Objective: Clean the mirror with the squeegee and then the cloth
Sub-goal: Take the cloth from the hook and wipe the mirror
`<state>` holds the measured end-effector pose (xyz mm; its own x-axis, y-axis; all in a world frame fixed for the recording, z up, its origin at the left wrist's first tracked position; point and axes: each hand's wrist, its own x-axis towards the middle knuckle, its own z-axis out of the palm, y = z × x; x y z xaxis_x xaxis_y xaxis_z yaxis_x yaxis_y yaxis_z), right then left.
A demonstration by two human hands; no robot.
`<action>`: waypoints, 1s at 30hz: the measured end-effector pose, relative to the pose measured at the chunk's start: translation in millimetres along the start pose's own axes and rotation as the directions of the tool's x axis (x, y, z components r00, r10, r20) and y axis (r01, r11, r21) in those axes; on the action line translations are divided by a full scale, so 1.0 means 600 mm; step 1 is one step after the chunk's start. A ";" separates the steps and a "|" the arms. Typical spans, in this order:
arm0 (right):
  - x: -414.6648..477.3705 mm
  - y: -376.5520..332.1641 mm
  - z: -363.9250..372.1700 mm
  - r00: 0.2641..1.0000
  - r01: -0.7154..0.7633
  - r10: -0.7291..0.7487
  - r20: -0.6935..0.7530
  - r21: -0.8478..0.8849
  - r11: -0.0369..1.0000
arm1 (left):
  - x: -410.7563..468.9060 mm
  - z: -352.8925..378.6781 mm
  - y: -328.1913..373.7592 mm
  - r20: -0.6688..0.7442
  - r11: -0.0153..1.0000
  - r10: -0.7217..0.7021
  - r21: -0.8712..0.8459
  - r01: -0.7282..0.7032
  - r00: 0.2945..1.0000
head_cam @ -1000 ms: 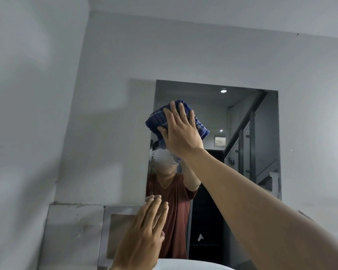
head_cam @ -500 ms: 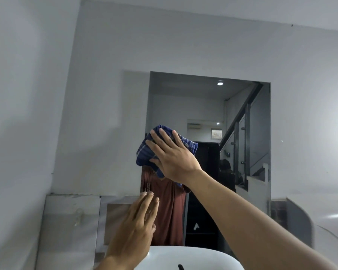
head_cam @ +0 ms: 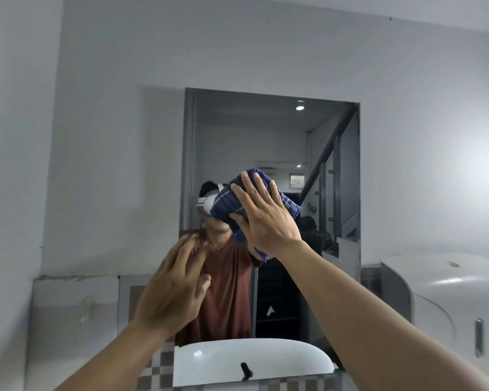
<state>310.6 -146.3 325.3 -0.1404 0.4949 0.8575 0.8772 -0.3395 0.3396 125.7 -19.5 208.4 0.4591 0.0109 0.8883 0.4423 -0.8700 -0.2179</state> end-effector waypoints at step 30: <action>-0.155 0.154 -0.004 0.792 -0.575 0.595 -0.133 0.162 0.802 | 0.116 -0.088 -0.020 0.094 0.976 0.133 0.162 -0.147 0.987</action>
<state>403.7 -225.3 278.0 0.3498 0.0836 0.9331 0.8586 -0.4270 -0.2836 111.6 -34.4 294.0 0.5842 -0.0581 0.8095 0.4889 -0.7709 -0.4082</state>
